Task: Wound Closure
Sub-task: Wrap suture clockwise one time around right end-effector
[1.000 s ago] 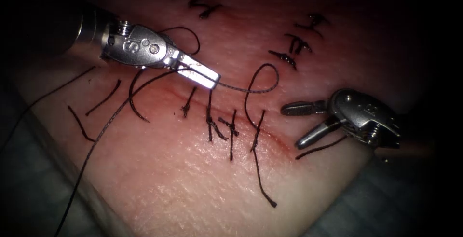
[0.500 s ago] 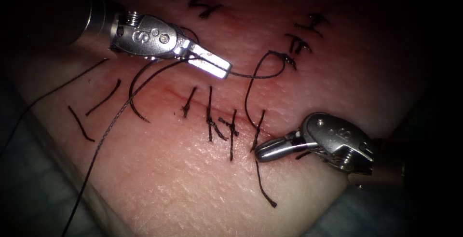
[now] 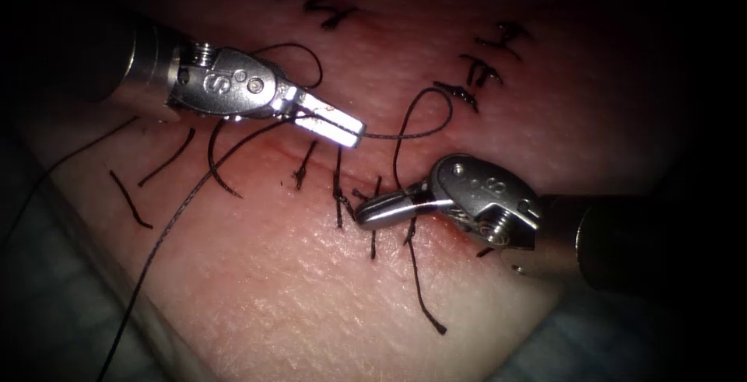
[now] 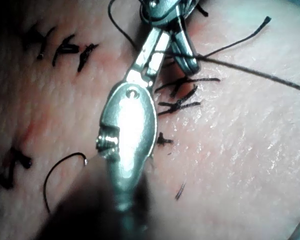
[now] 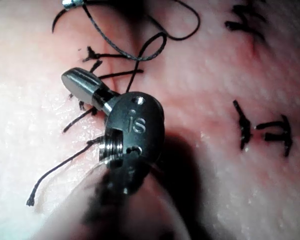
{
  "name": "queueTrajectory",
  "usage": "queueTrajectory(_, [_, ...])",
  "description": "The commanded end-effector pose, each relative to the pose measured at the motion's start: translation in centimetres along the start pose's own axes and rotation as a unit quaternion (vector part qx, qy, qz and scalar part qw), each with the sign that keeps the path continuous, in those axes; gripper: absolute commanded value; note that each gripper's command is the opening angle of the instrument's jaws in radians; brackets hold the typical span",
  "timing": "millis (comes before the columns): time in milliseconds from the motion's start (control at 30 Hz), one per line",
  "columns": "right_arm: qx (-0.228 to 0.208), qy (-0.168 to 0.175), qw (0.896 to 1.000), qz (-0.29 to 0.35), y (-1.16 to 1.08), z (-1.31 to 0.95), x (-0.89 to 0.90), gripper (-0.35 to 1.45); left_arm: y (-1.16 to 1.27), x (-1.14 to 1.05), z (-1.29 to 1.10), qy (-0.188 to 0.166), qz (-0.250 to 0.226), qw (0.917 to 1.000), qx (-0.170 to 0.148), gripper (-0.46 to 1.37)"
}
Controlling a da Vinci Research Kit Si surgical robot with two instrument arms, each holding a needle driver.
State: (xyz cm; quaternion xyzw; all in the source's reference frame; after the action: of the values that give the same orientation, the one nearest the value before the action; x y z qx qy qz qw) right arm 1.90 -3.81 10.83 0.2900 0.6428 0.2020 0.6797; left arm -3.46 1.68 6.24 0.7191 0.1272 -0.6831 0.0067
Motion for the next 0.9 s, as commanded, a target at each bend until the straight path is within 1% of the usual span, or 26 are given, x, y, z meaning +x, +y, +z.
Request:
queueTrajectory(33, [-0.002, 0.004, 1.0, 0.004, 0.01, 0.0, 0.01, -0.35, 0.03, -0.02, 0.01, -0.001, -0.002, 1.0, -0.004, -0.35])
queueTrajectory(200, [-0.006, 0.015, 1.0, 0.004, 0.11, -0.02, 0.07, -0.35, 0.13, -0.11, 0.05, -0.003, -0.009, 0.9999, -0.007, -0.35])
queueTrajectory(367, [-0.01, 0.026, 1.0, 0.007, 0.2, 0.0, 0.2, -0.35, 0.19, -0.2, 0.09, -0.005, -0.01, 0.9999, -0.009, -0.35])
queueTrajectory(467, [-0.012, 0.034, 0.999, 0.007, 0.24, 0.02, 0.27, -0.35, 0.24, -0.29, 0.11, -0.008, -0.011, 0.9999, -0.009, -0.35])
queueTrajectory(600, [-0.005, 0.035, 0.999, 0.008, 0.29, 0.04, 0.32, -0.35, 0.29, -0.46, 0.11, -0.012, -0.013, 0.9998, -0.009, -0.35])
queueTrajectory(733, [0.003, 0.038, 0.999, 0.009, 0.3, 0.0, 0.36, -0.35, 0.35, -0.61, 0.12, -0.006, -0.017, 0.9998, -0.003, -0.35])
queueTrajectory(767, [0.003, 0.039, 0.999, 0.009, 0.3, 0.0, 0.36, -0.35, 0.35, -0.62, 0.12, -0.007, -0.017, 0.9998, -0.003, -0.35])
queueTrajectory(833, [0.015, 0.057, 0.998, 0.005, 0.29, -0.04, 0.37, -0.35, 0.36, -0.71, 0.14, -0.007, -0.019, 0.9998, -0.003, -0.35])
queueTrajectory(900, [0.025, 0.064, 0.998, 0.01, 0.27, -0.06, 0.38, -0.35, 0.35, -0.75, 0.16, -0.007, -0.017, 0.9998, -0.002, -0.35])
